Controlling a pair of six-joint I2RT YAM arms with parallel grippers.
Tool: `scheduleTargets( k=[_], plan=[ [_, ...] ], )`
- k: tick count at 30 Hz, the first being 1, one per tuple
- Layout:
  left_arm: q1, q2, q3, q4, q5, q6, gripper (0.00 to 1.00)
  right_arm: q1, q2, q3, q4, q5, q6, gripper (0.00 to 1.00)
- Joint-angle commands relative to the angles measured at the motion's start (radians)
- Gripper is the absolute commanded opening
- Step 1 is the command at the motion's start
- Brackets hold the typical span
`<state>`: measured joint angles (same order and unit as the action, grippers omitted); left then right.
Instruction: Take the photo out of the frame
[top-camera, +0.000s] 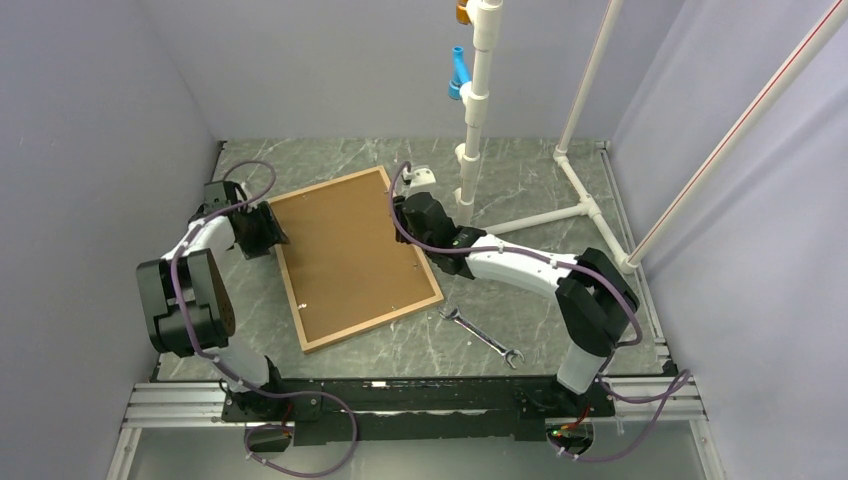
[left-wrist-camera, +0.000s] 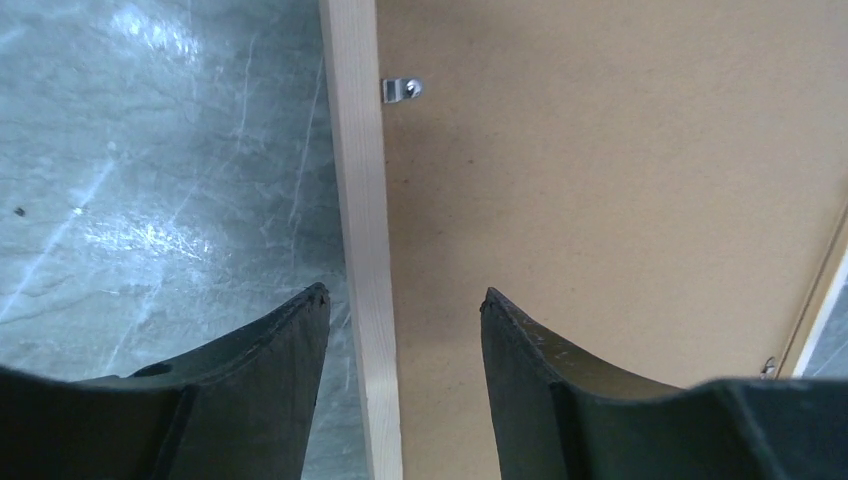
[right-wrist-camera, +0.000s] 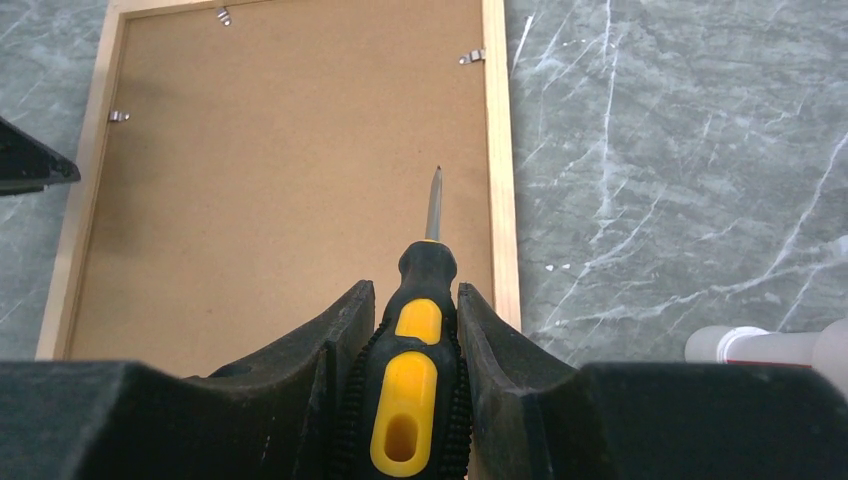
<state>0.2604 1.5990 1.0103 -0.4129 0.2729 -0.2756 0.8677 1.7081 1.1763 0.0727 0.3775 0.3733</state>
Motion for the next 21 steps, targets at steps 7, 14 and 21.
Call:
scheduleTargets(
  k=[7, 14, 21],
  plan=[
    [0.004, 0.09, 0.039, -0.016, 0.004, 0.002, 0.48, -0.012, 0.026, 0.059, 0.081, 0.081, -0.028, 0.0],
    [0.004, 0.109, 0.044, -0.023, 0.002, 0.013, 0.36, -0.033, 0.06, 0.063, 0.106, 0.081, -0.014, 0.0],
    [0.004, 0.118, 0.049, -0.031, -0.005, 0.027, 0.2, -0.035, 0.112, 0.069, 0.189, 0.091, -0.087, 0.0]
  ],
)
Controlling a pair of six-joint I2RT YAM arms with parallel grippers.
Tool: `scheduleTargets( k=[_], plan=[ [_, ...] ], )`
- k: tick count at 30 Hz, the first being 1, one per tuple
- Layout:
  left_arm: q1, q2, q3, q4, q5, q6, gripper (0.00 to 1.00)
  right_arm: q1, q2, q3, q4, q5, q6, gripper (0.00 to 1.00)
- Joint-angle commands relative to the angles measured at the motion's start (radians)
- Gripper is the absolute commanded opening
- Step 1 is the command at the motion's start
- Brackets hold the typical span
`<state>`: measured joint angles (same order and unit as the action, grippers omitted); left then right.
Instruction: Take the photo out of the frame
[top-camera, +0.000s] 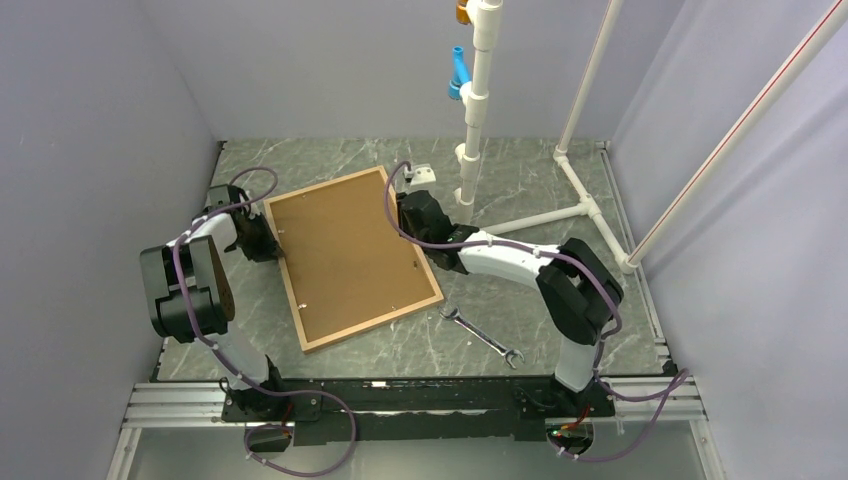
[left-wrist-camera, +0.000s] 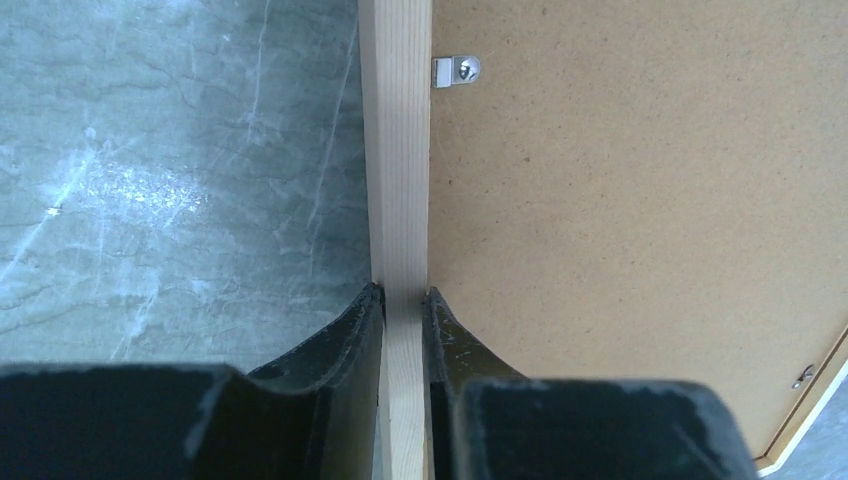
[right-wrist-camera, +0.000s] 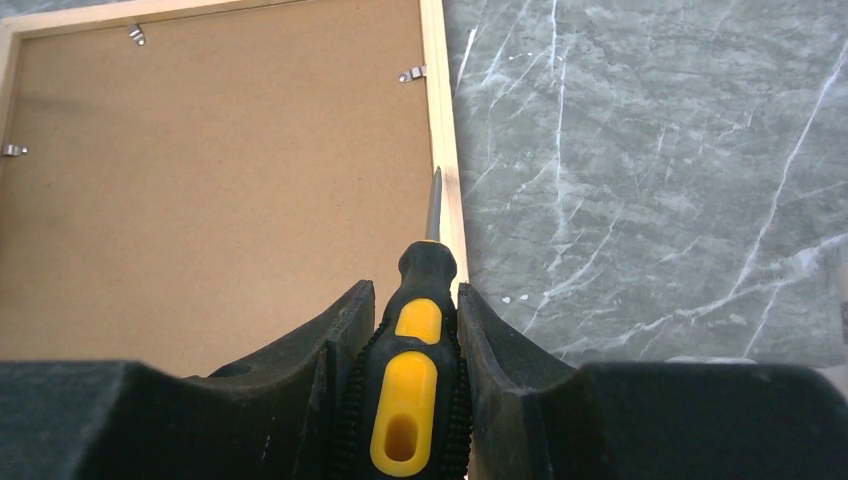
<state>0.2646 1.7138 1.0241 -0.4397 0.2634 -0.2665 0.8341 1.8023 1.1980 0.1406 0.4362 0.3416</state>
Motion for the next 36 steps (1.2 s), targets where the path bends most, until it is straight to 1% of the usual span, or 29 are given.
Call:
scheduleTargets(
  k=[1, 6, 11, 24, 36],
  plan=[
    [0.0, 0.004, 0.034, -0.005, 0.007, 0.02, 0.18, 0.0, 0.03, 0.055, 0.124, 0.039, -0.063, 0.0],
    [0.0, 0.007, 0.04, -0.007, 0.02, 0.028, 0.08, 0.002, 0.044, 0.047, 0.195, 0.04, -0.118, 0.0],
    [-0.001, 0.012, 0.042, -0.01, 0.027, 0.029, 0.0, 0.003, 0.088, 0.095, 0.185, 0.037, -0.131, 0.0],
    [0.0, 0.015, 0.049, -0.017, 0.029, 0.031, 0.0, -0.003, 0.234, 0.221, 0.174, 0.057, -0.136, 0.0],
    [0.0, 0.012, 0.05, -0.014, 0.032, 0.036, 0.0, -0.031, 0.279, 0.247, 0.172, 0.041, -0.098, 0.0]
  ],
)
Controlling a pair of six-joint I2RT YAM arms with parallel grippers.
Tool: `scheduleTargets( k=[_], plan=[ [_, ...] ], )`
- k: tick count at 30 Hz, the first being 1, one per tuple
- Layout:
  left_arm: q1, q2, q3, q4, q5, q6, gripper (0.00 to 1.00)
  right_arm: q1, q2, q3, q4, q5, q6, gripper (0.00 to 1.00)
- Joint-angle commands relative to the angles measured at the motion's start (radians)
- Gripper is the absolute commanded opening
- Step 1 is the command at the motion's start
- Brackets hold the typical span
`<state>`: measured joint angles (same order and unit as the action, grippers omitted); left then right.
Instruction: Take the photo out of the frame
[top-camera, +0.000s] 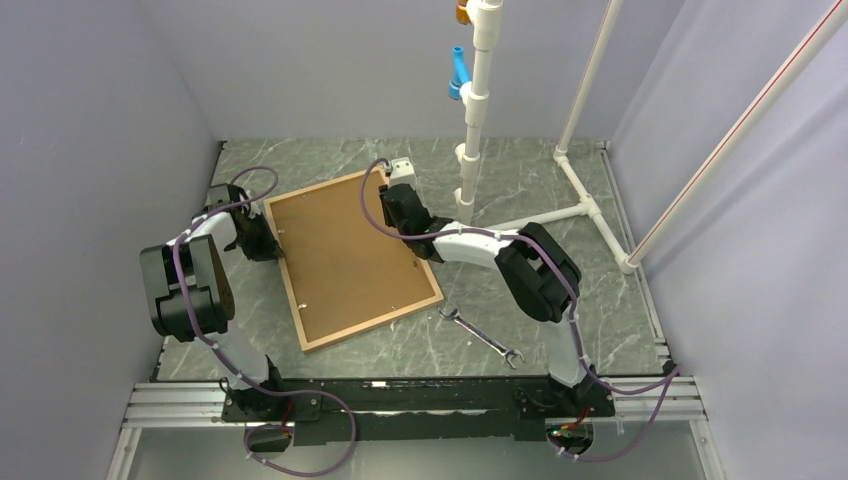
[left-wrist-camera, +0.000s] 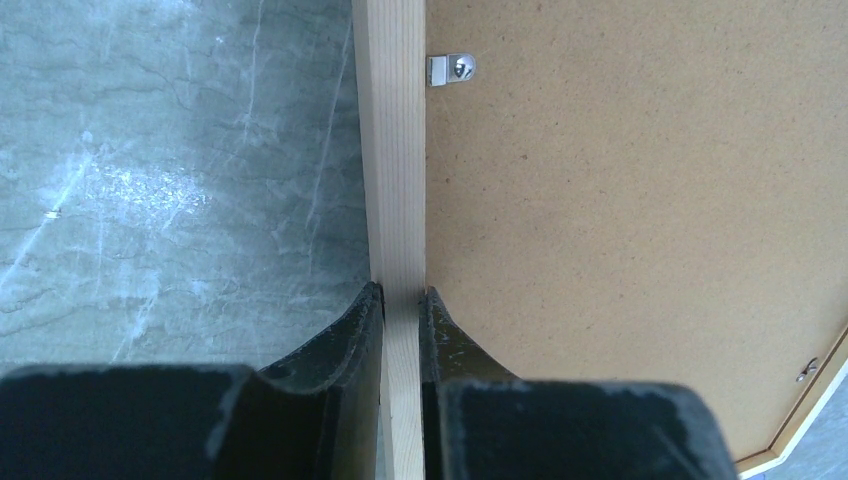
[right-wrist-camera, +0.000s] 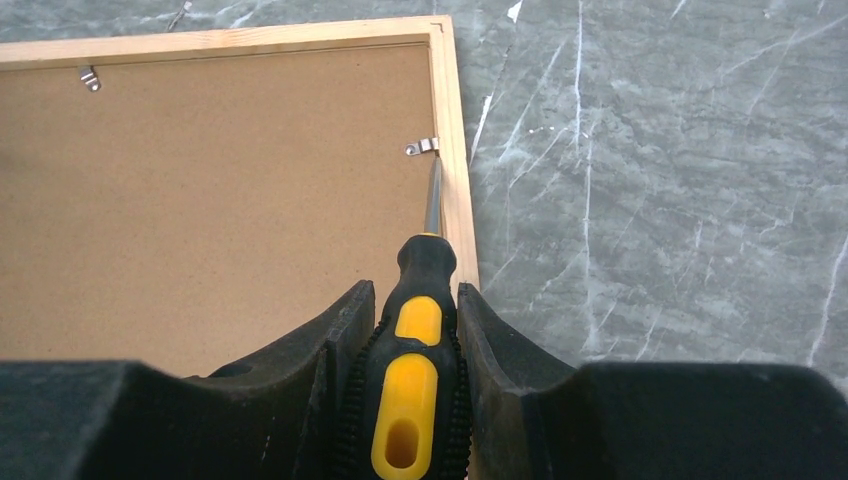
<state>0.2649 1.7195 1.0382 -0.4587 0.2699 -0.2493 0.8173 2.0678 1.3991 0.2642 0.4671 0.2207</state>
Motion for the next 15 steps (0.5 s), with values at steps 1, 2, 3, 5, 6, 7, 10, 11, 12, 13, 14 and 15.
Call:
scheduleTargets(
  k=[1, 2, 3, 5, 6, 7, 10, 11, 12, 13, 14, 15],
  plan=[
    [-0.001, 0.006, 0.034, 0.007, 0.028, 0.02, 0.0, -0.017, 0.016, 0.046, 0.049, 0.0, 0.03, 0.0],
    [-0.001, 0.007, 0.034, 0.009, 0.028, 0.02, 0.0, -0.019, 0.019, 0.044, 0.054, -0.008, 0.036, 0.0],
    [-0.001, 0.006, 0.034, 0.008, 0.029, 0.022, 0.0, -0.02, 0.02, 0.041, 0.06, -0.018, 0.039, 0.0],
    [-0.001, 0.006, 0.034, 0.009, 0.031, 0.023, 0.0, -0.021, 0.025, 0.039, 0.071, -0.028, 0.042, 0.0],
    [0.0, 0.005, 0.033, 0.01, 0.032, 0.023, 0.0, -0.022, 0.03, 0.043, 0.07, -0.03, 0.044, 0.0],
    [-0.002, 0.006, 0.033, 0.01, 0.033, 0.025, 0.0, -0.023, 0.034, 0.049, 0.068, -0.035, 0.046, 0.0],
    [-0.001, 0.007, 0.033, 0.01, 0.035, 0.027, 0.0, -0.029, 0.045, 0.055, 0.073, -0.057, 0.048, 0.0],
    [-0.001, 0.008, 0.034, 0.01, 0.035, 0.028, 0.0, -0.03, 0.048, 0.055, 0.078, -0.066, 0.046, 0.0],
    [0.0, 0.008, 0.035, 0.012, 0.037, 0.029, 0.0, -0.03, 0.05, 0.054, 0.084, -0.076, 0.043, 0.0],
    [-0.001, 0.008, 0.034, 0.012, 0.038, 0.03, 0.0, -0.031, 0.053, 0.055, 0.091, -0.087, 0.039, 0.0],
    [-0.001, 0.008, 0.034, 0.011, 0.039, 0.03, 0.0, -0.032, 0.056, 0.053, 0.099, -0.101, 0.033, 0.0],
    [-0.001, 0.008, 0.034, 0.013, 0.04, 0.031, 0.0, -0.034, 0.058, 0.052, 0.108, -0.114, 0.028, 0.0]
  ],
)
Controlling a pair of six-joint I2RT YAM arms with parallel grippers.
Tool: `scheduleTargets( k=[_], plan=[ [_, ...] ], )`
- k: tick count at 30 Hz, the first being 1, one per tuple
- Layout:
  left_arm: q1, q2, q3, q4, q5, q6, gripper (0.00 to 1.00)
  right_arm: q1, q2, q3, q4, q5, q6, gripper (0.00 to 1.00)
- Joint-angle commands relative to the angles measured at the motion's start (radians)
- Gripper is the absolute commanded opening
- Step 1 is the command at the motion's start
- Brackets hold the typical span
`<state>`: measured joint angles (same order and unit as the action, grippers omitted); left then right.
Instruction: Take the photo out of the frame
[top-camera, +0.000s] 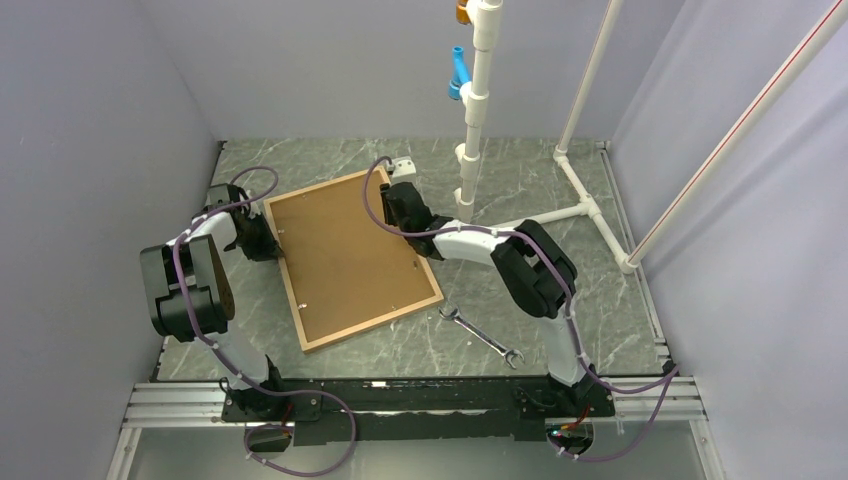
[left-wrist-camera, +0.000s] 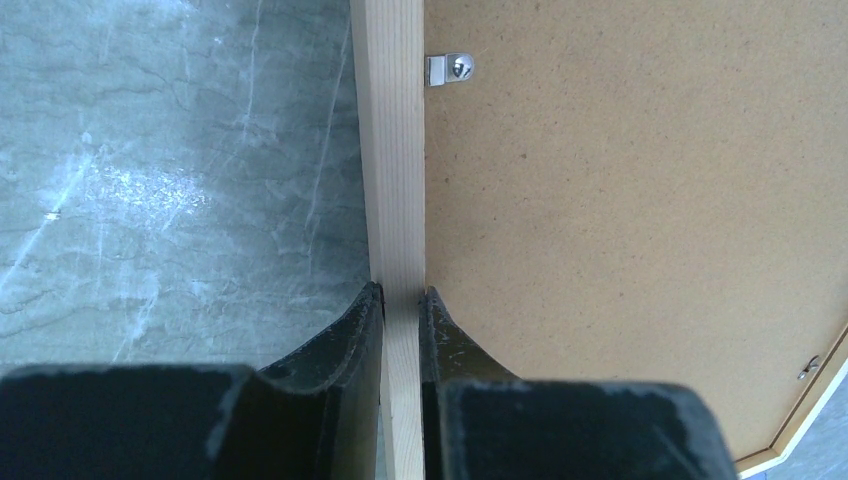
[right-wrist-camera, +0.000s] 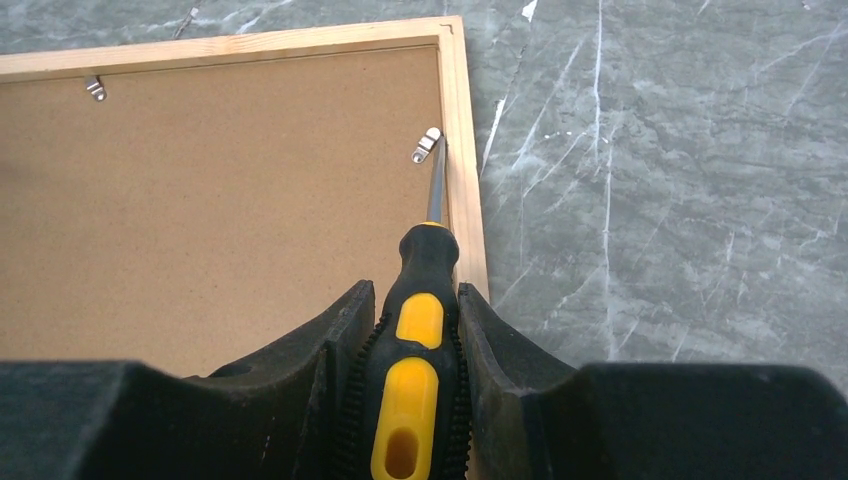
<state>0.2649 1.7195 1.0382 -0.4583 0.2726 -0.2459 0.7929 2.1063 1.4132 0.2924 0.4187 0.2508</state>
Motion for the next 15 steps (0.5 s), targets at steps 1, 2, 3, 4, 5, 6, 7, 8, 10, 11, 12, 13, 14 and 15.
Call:
scheduleTargets(
  k=[1, 2, 3, 4, 5, 6, 7, 8, 10, 11, 12, 13, 14, 15],
  plan=[
    [-0.002, 0.008, 0.035, 0.013, 0.039, 0.028, 0.0, -0.009, 0.023, 0.039, 0.084, -0.077, -0.007, 0.0],
    [-0.001, 0.008, 0.034, 0.013, 0.039, 0.028, 0.0, -0.009, 0.025, 0.04, 0.086, -0.089, -0.01, 0.0],
    [0.0, 0.008, 0.034, 0.013, 0.039, 0.027, 0.0, -0.008, 0.025, 0.039, 0.095, -0.108, -0.014, 0.0],
    [-0.001, 0.008, 0.035, 0.013, 0.04, 0.028, 0.0, -0.009, 0.02, 0.034, 0.105, -0.127, -0.018, 0.0],
    [-0.001, 0.008, 0.035, 0.013, 0.042, 0.026, 0.0, -0.009, 0.017, 0.028, 0.115, -0.143, -0.022, 0.0],
    [-0.001, 0.009, 0.036, 0.012, 0.042, 0.026, 0.0, -0.009, 0.012, 0.025, 0.121, -0.155, -0.024, 0.0],
    [0.0, 0.009, 0.036, 0.013, 0.042, 0.026, 0.0, -0.009, 0.009, 0.027, 0.12, -0.156, -0.026, 0.0],
    [-0.001, 0.009, 0.036, 0.013, 0.042, 0.025, 0.0, -0.009, 0.008, 0.037, 0.111, -0.156, -0.029, 0.0],
    [-0.001, 0.009, 0.036, 0.013, 0.044, 0.024, 0.0, -0.009, -0.003, 0.052, 0.098, -0.144, -0.04, 0.0],
    [-0.001, 0.009, 0.036, 0.013, 0.042, 0.025, 0.0, -0.01, -0.013, 0.058, 0.091, -0.138, -0.047, 0.0],
    [-0.001, 0.009, 0.037, 0.011, 0.041, 0.023, 0.0, -0.01, -0.027, 0.062, 0.085, -0.13, -0.054, 0.0],
    [-0.001, 0.01, 0.038, 0.01, 0.04, 0.021, 0.0, -0.007, -0.043, 0.065, 0.077, -0.118, -0.059, 0.0],
    [-0.001, 0.011, 0.038, 0.009, 0.038, 0.021, 0.0, -0.006, -0.062, 0.067, 0.067, -0.102, -0.064, 0.0],
    [0.0, 0.012, 0.04, 0.007, 0.037, 0.02, 0.0, -0.003, -0.081, 0.069, 0.051, -0.084, -0.068, 0.0]
  ],
)
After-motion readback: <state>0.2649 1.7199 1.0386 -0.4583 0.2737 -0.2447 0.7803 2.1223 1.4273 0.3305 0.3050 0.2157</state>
